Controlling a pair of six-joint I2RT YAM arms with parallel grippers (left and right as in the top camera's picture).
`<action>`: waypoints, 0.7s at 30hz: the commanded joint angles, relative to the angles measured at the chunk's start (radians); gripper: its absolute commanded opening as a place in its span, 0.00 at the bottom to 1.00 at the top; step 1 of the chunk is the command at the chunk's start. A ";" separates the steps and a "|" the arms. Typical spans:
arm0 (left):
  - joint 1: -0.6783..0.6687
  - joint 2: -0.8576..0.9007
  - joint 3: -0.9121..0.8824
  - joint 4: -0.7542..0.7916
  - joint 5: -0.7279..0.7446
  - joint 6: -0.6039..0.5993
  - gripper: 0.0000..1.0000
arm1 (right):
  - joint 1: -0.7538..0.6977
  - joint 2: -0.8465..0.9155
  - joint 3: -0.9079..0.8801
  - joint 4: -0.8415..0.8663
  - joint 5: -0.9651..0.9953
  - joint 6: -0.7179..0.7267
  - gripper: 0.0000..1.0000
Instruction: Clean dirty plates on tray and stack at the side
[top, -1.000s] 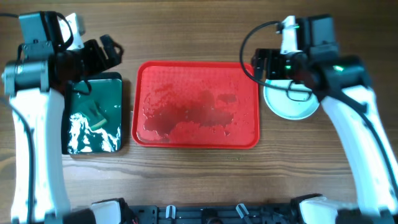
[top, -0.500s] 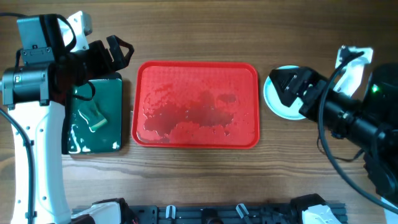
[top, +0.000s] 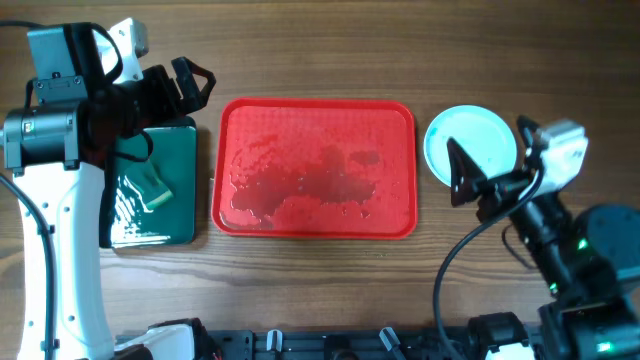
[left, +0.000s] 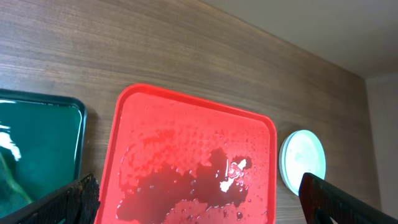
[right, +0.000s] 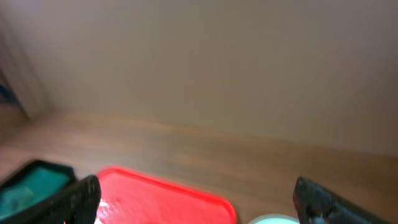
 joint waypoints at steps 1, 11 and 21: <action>-0.003 0.003 -0.002 0.002 0.022 0.015 1.00 | -0.026 -0.165 -0.288 0.169 -0.037 -0.087 1.00; -0.003 0.003 -0.002 0.002 0.022 0.015 1.00 | -0.030 -0.523 -0.768 0.460 -0.109 -0.134 1.00; -0.003 0.003 -0.002 0.002 0.022 0.015 1.00 | -0.030 -0.570 -0.843 0.406 -0.160 0.006 1.00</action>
